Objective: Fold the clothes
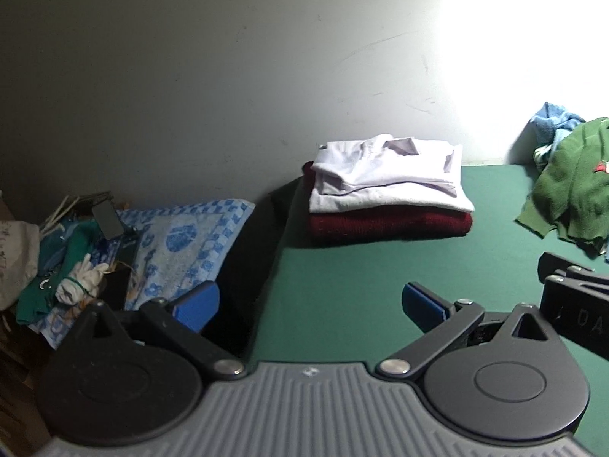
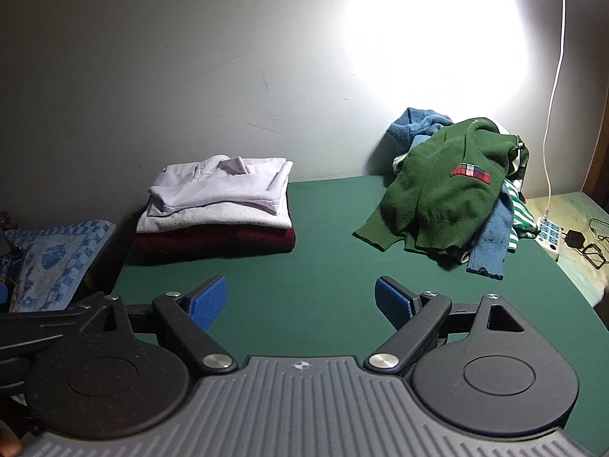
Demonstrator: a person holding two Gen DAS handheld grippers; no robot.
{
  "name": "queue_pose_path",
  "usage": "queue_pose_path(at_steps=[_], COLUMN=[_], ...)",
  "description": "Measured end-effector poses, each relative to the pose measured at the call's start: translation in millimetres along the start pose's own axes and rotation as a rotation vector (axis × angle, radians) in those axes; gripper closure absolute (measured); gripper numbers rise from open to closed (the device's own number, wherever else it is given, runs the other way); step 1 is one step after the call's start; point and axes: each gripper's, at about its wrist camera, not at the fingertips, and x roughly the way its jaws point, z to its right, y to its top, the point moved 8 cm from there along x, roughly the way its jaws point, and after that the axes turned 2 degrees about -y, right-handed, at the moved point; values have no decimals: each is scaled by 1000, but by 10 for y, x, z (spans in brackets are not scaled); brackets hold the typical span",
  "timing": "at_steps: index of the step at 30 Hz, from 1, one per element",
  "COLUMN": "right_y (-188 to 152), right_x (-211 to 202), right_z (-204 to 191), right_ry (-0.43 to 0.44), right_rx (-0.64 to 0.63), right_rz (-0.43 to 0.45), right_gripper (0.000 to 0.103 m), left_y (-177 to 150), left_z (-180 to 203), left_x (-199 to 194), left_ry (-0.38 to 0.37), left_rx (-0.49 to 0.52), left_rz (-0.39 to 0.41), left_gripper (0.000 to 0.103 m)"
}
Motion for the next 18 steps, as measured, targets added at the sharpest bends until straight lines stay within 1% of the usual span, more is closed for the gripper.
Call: queue_pose_path(at_steps=[4,7,10,13,18], right_y=[9,-2,-25,-44,-67], right_x=[73,119,148,154,140], right_z=[-85,-143,-196,-238,-255], right_ry=[-9,8,44,56,63], right_rx=[-33,-39,-34,-37,-29], right_rz=[-14,-28,-48,-59,-65], right_gripper=[16,16,16,16,16], left_y=[-22,-45,-79,-109,-125], left_z=[-17,-92,-169,-215,-198], left_x=[75,143,209,244,225], left_ry=[36,26,3,-13,-3], left_rx=[21,-7,-42,-66,-43], left_rz=[-12,-38,-68,-84,-72], left_gripper=[0,0,0,0,1])
